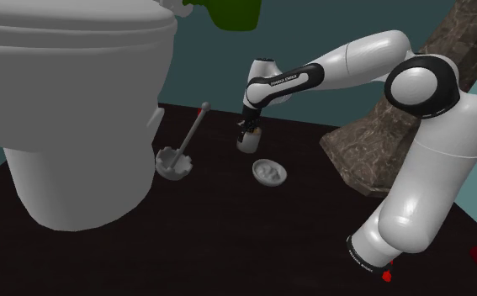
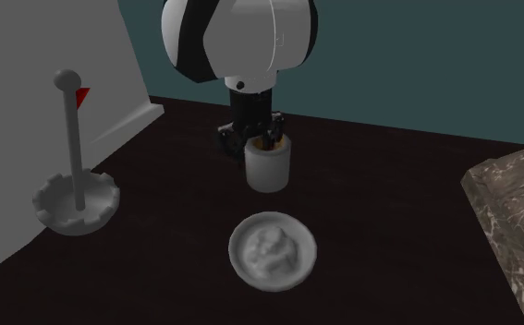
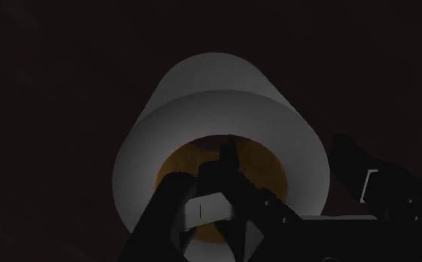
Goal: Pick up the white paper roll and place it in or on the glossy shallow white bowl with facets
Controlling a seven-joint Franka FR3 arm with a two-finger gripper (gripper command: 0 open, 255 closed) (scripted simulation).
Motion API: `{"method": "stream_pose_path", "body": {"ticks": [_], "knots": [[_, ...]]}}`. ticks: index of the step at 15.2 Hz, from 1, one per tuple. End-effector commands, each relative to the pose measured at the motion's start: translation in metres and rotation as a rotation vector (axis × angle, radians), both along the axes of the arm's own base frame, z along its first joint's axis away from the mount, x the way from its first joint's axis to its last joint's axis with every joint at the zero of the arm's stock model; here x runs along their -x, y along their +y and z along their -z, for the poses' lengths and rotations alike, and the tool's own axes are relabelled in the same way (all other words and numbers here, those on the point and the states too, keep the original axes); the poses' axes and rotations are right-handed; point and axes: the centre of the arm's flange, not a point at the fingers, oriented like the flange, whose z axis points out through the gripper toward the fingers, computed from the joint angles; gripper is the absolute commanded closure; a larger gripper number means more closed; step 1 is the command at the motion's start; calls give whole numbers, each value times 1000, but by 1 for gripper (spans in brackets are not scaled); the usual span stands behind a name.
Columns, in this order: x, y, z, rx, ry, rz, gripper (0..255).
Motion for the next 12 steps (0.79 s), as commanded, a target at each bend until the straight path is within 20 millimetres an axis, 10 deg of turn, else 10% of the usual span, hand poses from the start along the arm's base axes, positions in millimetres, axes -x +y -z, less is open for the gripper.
{"method": "stream_pose_path", "body": {"ticks": [1,12], "knots": [[0,0,0,0,0,0,255],[0,0,-16,0,0,0,255]]}}
